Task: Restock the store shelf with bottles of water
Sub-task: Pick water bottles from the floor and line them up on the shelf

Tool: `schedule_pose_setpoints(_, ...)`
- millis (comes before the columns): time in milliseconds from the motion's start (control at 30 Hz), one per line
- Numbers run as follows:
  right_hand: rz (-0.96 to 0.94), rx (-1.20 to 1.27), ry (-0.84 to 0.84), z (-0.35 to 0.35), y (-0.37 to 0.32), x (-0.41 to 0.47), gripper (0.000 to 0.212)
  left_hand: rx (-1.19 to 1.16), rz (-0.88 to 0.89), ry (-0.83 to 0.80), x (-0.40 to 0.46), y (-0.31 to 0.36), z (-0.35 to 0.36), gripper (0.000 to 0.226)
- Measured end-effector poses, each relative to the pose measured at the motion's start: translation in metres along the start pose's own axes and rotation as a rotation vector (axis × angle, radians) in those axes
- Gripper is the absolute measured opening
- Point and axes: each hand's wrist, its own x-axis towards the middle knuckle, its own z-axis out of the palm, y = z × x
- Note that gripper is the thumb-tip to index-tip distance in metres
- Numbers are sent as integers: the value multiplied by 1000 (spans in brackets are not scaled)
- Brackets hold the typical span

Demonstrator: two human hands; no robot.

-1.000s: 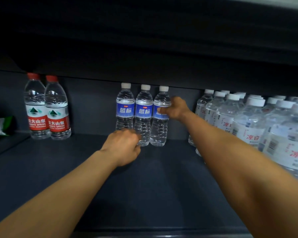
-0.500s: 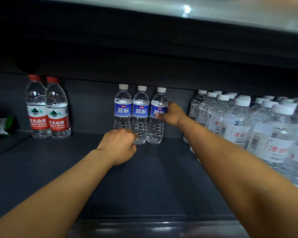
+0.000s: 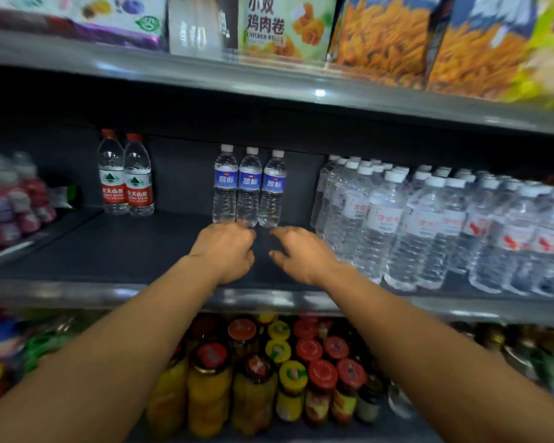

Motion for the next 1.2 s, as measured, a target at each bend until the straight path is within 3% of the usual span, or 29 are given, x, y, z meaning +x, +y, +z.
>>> schedule_pose_setpoints(233,31,-4,-2,3,-34,-153,35,-4,59,-69,-108,59,-10,34)
schedule_pose_setpoints(467,129,40,-61,60,-47,-274,25,-162,132,-104,-196,117,40,27)
schedule_pose_setpoints(633,289,172,-147,119,-48,-339,22,-265,195,-277,-244,162,99,23)
schedule_pose_setpoints(800,518,356,-90,182,-49,-398,14,-388,192,-458,-291,196,171,27)
schedule_pose_setpoints(933,739,449,-98,231,-49,-441,25,-432,181,-630,-325,208,219,27)
schedule_pose_setpoints(1033,905,482,-205,260,-47,-460,29,-402,185,-714,-338,211,247,22)
schedule_pose_setpoints(1200,1033,581,-233,295,-36,-459,68,-381,187,-825,-349,219,282,30)
